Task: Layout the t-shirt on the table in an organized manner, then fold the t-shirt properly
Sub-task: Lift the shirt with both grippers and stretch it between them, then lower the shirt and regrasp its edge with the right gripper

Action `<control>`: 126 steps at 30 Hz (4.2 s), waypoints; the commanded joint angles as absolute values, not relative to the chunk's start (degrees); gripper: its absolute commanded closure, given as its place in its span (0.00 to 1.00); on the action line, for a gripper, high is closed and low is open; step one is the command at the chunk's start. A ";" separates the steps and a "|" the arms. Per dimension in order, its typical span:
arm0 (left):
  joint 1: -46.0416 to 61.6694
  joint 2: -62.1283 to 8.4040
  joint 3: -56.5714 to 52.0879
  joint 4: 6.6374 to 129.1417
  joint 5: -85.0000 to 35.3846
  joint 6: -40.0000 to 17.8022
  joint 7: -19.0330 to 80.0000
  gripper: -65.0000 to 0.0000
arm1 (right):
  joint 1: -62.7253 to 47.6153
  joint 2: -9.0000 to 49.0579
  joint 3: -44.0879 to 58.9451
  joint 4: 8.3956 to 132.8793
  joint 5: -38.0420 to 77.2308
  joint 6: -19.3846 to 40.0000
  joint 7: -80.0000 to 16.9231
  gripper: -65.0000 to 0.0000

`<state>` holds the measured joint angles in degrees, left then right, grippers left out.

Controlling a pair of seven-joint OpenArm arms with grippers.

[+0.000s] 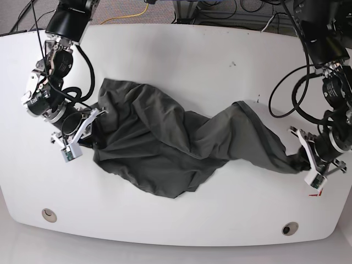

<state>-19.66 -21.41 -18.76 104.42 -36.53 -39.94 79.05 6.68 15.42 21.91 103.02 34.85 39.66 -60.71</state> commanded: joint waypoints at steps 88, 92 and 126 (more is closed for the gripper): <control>7.52 -31.08 -43.38 102.90 -47.60 -40.00 80.00 0.98 | -9.71 21.41 23.69 98.33 41.98 39.87 -62.29 0.98; 10.42 -31.08 -44.88 102.90 -47.60 -40.00 80.00 0.98 | -11.91 21.41 23.87 98.33 41.98 39.78 -62.11 0.78; 12.62 -30.99 -46.20 102.90 -47.60 -40.00 80.00 0.98 | 17.98 20.53 14.81 82.42 41.89 40.00 -61.67 0.09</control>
<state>12.86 -29.58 -45.69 102.02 -47.22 -39.94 81.01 14.28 20.43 15.51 84.82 40.64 39.40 -63.16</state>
